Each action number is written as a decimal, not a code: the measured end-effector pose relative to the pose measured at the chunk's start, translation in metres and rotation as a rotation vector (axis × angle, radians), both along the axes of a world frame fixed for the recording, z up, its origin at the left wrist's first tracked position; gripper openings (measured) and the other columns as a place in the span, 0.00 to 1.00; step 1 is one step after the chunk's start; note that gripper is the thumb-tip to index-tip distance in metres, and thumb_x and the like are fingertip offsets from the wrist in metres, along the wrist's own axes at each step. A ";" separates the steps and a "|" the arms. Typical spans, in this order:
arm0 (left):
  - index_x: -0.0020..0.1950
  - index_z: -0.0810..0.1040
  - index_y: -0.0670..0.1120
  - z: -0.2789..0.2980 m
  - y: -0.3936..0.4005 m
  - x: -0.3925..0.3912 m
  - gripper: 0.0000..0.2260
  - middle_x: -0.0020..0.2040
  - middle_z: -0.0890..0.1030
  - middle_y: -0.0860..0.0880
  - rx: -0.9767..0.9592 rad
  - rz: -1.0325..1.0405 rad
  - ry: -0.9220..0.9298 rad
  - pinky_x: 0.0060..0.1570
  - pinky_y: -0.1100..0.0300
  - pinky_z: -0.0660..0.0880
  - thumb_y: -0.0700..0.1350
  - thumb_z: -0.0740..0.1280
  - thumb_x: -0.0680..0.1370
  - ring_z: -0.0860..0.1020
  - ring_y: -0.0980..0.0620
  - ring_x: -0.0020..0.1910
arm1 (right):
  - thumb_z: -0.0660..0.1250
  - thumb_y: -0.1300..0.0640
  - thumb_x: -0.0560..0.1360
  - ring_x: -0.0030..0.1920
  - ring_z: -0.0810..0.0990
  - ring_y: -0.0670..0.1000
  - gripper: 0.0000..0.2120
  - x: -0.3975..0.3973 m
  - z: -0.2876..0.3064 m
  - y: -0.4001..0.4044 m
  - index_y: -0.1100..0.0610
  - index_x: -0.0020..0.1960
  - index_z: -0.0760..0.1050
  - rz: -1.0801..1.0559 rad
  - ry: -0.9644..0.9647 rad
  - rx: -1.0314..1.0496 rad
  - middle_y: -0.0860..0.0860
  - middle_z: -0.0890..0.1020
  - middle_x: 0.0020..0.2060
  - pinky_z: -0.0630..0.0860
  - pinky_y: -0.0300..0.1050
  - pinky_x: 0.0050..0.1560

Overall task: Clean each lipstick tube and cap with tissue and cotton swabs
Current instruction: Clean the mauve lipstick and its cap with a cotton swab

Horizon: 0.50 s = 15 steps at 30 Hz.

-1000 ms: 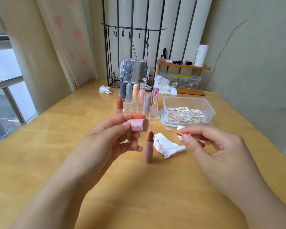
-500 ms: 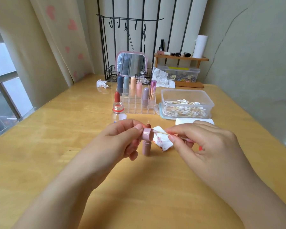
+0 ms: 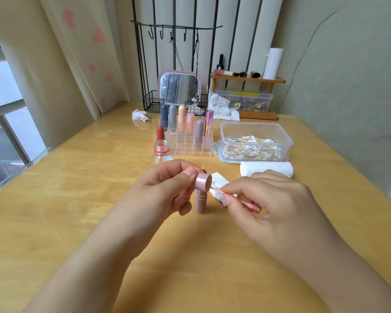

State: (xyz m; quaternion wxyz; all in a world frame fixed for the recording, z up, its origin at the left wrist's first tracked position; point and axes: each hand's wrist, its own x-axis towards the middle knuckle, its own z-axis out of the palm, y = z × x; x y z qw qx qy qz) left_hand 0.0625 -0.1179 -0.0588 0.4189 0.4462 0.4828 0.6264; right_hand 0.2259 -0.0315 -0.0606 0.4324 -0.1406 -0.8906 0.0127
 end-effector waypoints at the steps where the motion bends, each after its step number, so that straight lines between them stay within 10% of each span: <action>1: 0.38 0.83 0.48 0.000 0.000 0.000 0.09 0.35 0.67 0.43 0.000 0.014 -0.005 0.31 0.64 0.68 0.47 0.63 0.72 0.65 0.55 0.27 | 0.64 0.58 0.72 0.29 0.67 0.48 0.09 0.000 0.000 -0.002 0.57 0.37 0.80 0.037 -0.002 -0.017 0.47 0.71 0.25 0.64 0.37 0.33; 15: 0.35 0.82 0.47 -0.006 0.005 -0.001 0.10 0.28 0.66 0.48 -0.090 0.045 0.041 0.29 0.63 0.65 0.48 0.64 0.71 0.61 0.53 0.27 | 0.64 0.56 0.73 0.31 0.71 0.48 0.08 0.004 0.003 0.004 0.56 0.39 0.81 -0.025 -0.006 0.075 0.46 0.76 0.28 0.67 0.42 0.36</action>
